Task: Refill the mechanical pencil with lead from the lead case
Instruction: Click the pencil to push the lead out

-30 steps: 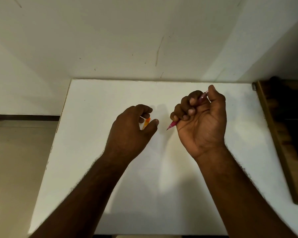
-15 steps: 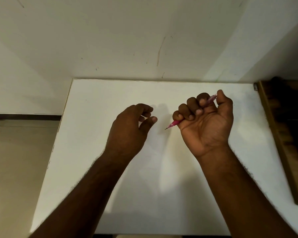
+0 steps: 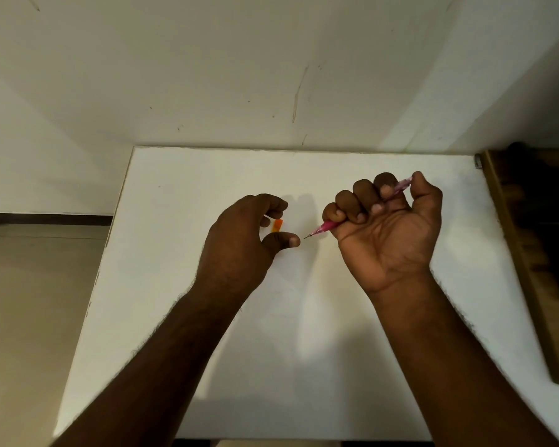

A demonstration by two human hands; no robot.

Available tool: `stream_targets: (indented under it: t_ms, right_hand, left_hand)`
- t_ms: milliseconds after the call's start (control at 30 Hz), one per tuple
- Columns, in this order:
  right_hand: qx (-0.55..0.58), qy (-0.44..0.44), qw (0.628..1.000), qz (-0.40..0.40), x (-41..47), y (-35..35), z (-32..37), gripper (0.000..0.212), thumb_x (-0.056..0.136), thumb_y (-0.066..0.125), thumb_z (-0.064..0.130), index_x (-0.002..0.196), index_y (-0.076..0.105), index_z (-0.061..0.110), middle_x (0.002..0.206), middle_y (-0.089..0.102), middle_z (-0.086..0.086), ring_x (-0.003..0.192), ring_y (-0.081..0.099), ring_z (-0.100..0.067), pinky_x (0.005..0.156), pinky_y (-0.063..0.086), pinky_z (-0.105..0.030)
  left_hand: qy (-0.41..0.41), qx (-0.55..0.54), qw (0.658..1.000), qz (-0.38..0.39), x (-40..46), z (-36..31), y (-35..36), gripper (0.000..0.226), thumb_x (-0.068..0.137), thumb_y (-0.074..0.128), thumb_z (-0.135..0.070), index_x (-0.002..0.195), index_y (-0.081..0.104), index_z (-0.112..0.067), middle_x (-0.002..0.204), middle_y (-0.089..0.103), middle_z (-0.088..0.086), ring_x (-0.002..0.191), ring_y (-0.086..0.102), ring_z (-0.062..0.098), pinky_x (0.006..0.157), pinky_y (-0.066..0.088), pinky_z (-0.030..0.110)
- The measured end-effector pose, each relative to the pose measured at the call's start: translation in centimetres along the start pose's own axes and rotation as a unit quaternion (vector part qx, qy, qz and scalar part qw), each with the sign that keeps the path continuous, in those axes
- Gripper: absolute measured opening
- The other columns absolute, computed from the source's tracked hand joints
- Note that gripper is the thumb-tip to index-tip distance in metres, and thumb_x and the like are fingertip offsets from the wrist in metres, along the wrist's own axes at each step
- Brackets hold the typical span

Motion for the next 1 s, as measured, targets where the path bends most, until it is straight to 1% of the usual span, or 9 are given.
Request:
stream_targets:
  t_ms: [133,533,733,1000]
  right_hand:
    - [0.008,-0.001,1.000,0.001,-0.07,0.03,0.10,0.049,0.098,0.034,0.052,0.068,0.045,0.015,0.059,0.034,0.002,0.057,0.026,-0.017,0.059,0.034,-0.031]
    - [0.006,0.000,1.000,0.005,-0.11,0.16,0.17,0.045,0.097,0.032,0.047,0.066,0.040,0.016,0.057,0.032,0.002,0.057,0.024,-0.017,0.058,0.033,-0.031]
    - [0.002,-0.005,1.000,0.001,-0.16,0.09,0.30,0.044,0.097,0.032,0.048,0.066,0.039,0.017,0.057,0.032,0.002,0.057,0.023,-0.017,0.058,0.033,-0.031]
    - [-0.001,-0.005,1.000,-0.002,-0.12,0.00,0.26,0.044,0.097,0.032,0.048,0.067,0.039,0.016,0.058,0.031,0.002,0.057,0.023,-0.018,0.058,0.034,-0.031]
  left_hand:
    - [0.005,0.002,1.000,0.000,-0.05,-0.29,-0.01,0.049,0.075,0.084,-0.039,0.118,0.066,-0.027,0.109,0.068,-0.015,0.095,0.062,0.008,0.084,0.055,0.037]
    - [0.006,0.002,1.000,0.000,-0.15,-0.64,-0.08,0.047,0.076,0.083,-0.039,0.118,0.068,-0.025,0.109,0.068,-0.014,0.095,0.062,0.008,0.083,0.055,0.035]
    - [0.009,0.005,1.000,0.005,-0.19,-0.84,-0.06,0.047,0.076,0.083,-0.040,0.117,0.068,-0.024,0.111,0.068,-0.011,0.096,0.063,0.010,0.083,0.054,0.036]
    - [0.007,-0.002,1.000,0.007,-0.26,-0.90,0.15,0.046,0.076,0.082,-0.041,0.117,0.068,-0.024,0.110,0.068,-0.013,0.095,0.062,0.008,0.082,0.053,0.031]
Point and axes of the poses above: each hand's wrist, its own x-axis towards the middle knuckle, its own y-axis out of the palm, z = x × y, the point moved 9 cm from there along x, towards the middle knuckle
